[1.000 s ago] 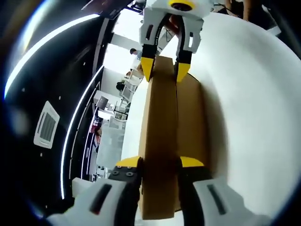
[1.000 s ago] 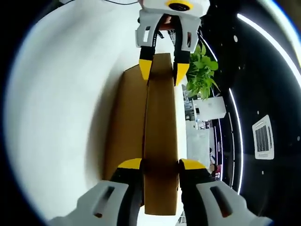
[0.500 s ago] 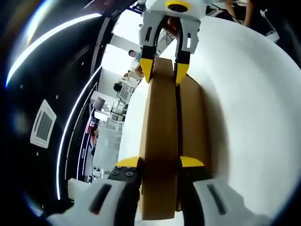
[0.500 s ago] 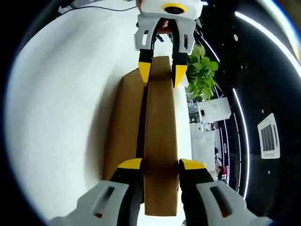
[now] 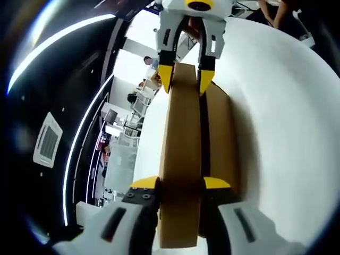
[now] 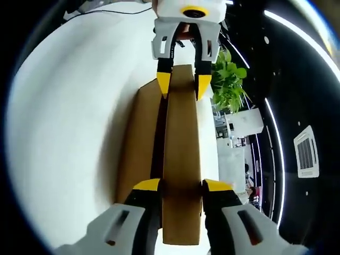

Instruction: Operate the shoe box by opening the lid, removing the specified soft item, and placing it in the target area until the item is outside and the box remains undamaged.

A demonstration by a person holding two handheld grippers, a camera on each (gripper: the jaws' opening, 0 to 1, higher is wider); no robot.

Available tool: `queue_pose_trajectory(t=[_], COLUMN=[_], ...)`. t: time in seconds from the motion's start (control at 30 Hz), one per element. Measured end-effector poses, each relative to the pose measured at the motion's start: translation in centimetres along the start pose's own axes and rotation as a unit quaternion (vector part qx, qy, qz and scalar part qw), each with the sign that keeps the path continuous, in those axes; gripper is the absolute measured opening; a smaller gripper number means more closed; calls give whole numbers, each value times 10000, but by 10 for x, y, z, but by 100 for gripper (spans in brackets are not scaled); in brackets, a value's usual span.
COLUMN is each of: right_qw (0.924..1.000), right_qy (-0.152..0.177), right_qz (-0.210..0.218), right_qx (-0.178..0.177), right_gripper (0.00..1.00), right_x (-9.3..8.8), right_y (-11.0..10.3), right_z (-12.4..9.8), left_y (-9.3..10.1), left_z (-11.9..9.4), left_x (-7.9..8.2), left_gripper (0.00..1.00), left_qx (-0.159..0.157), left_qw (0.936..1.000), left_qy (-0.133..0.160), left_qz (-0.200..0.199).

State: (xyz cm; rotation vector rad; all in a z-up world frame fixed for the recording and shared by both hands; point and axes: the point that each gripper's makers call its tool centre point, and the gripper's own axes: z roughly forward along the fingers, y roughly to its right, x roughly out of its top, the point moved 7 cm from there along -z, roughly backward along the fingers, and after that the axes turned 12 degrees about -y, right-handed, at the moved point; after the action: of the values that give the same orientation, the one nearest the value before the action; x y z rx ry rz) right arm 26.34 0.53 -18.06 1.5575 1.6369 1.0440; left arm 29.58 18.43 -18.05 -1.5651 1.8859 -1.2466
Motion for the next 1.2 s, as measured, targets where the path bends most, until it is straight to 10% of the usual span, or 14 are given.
queue_pose_trajectory(t=[1.2], right_qw=[9990], right_qy=[225], right_qz=[55], right_qx=[387], right_gripper=[29], right_x=[-9], right_y=[19], right_z=[-1], left_y=[-10], left_z=[-9], left_x=[11], left_gripper=[30], left_qx=[-300], left_qw=[9991], left_qy=[-78], left_qz=[-282])
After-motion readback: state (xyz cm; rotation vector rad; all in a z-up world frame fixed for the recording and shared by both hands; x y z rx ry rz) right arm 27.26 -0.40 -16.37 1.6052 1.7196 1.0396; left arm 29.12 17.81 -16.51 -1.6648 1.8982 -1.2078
